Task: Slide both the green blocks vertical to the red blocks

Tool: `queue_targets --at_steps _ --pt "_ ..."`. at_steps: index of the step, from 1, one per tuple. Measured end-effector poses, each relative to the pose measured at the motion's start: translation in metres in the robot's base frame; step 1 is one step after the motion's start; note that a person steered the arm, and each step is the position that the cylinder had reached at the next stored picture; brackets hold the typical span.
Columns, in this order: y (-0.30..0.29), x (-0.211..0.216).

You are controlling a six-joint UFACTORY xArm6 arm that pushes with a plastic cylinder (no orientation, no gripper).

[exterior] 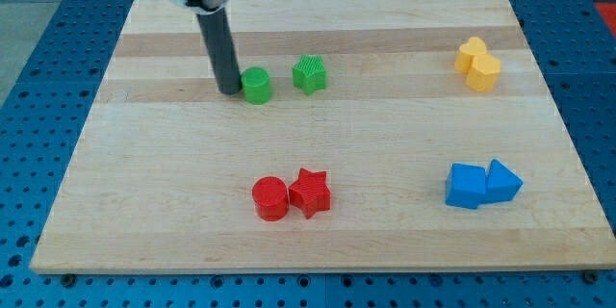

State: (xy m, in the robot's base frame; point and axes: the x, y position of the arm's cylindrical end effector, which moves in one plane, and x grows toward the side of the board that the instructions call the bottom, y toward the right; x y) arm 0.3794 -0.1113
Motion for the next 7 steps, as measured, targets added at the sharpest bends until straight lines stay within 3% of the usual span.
queue_targets --at_steps 3,5,7 --pt "0.01 0.039" --pt "0.042 0.014" --pt "0.046 0.029"
